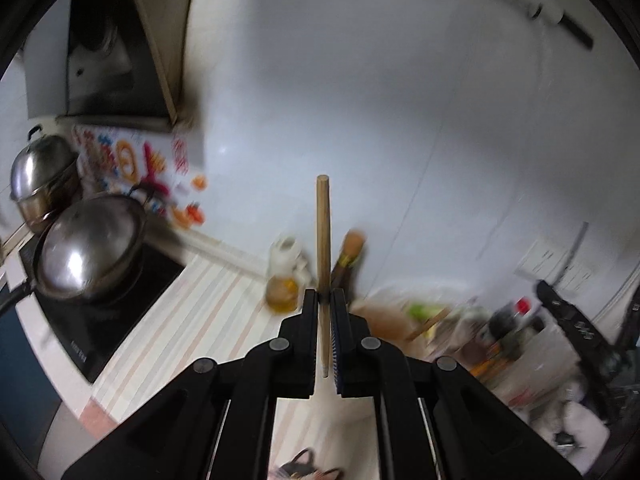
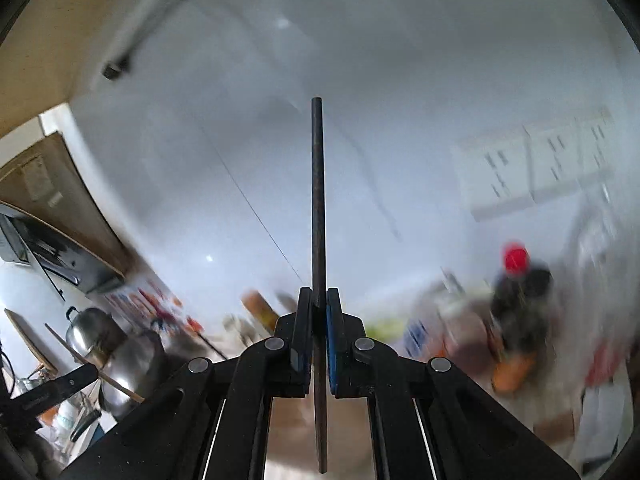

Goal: Organize utensils
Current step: 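Lower both chopsticks into the holder and open both grippers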

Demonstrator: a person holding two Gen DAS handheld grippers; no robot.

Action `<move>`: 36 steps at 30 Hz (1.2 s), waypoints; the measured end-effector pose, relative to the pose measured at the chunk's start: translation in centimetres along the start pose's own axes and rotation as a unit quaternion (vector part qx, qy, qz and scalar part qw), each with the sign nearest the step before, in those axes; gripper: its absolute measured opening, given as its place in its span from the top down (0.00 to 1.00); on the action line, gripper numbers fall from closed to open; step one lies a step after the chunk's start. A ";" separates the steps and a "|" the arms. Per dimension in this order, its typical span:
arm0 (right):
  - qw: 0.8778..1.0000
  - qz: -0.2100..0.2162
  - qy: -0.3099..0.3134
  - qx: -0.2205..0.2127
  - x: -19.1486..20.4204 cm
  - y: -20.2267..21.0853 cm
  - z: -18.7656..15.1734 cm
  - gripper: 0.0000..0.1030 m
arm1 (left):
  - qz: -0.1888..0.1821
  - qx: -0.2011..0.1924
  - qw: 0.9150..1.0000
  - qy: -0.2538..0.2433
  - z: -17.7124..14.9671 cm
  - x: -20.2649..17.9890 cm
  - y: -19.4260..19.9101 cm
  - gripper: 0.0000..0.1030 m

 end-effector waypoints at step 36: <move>0.993 0.039 0.068 0.090 4.3 -13.2 -2.4 0.37 | 0.006 0.089 0.996 -0.009 2.0 -2.3 -11.8 0.13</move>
Point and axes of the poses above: each gripper's, at about its wrist camera, not at the fingertips, and y roughly against the way its jaws point, x to its left, z to its top, the point moved 7 cm from there along -y, roughly the way its jaws point, and after that the axes turned 6 degrees about x, right-handed, at the moved point
